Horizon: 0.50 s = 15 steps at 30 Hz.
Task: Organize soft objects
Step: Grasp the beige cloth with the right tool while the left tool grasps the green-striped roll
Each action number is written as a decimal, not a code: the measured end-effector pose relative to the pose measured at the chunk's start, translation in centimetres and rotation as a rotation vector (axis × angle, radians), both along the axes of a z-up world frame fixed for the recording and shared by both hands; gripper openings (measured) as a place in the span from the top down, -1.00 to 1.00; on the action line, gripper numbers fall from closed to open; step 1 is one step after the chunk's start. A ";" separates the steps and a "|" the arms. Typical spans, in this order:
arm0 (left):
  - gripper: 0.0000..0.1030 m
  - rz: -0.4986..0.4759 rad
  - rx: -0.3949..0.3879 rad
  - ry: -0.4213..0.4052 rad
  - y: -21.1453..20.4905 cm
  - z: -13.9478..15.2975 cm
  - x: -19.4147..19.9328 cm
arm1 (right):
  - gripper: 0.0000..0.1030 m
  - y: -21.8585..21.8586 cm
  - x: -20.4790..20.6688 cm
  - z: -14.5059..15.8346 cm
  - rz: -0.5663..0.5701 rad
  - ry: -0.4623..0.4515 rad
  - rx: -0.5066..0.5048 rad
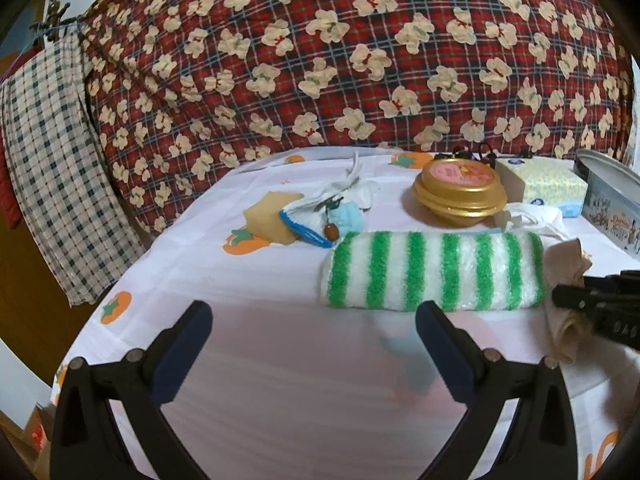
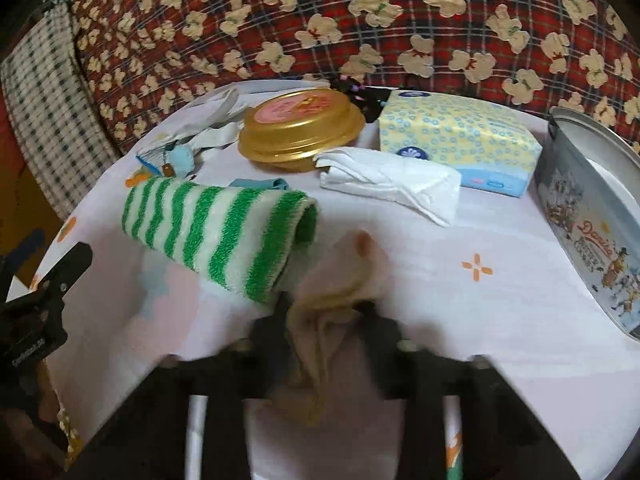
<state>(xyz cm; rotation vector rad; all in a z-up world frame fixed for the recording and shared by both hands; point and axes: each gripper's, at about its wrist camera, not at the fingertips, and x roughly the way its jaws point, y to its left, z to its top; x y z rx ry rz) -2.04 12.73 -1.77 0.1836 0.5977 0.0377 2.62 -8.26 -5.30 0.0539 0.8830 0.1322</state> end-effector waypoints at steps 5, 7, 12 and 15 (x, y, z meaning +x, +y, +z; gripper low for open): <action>-1.00 -0.056 -0.022 0.014 -0.6 0.3 0.6 | 0.71 -1.5 -0.9 1.2 0.032 -0.083 0.010; -1.00 -0.140 -0.035 0.014 -1.4 1.1 0.9 | 0.71 -2.3 -1.3 2.0 0.013 -0.129 0.002; -1.00 -0.399 0.080 -0.020 -4.3 2.3 3.0 | 0.70 -4.6 -1.7 2.5 -0.008 -0.179 0.058; -1.00 -0.533 0.184 0.027 -5.5 1.8 5.0 | 0.70 -4.6 -1.6 2.3 -0.008 -0.168 0.070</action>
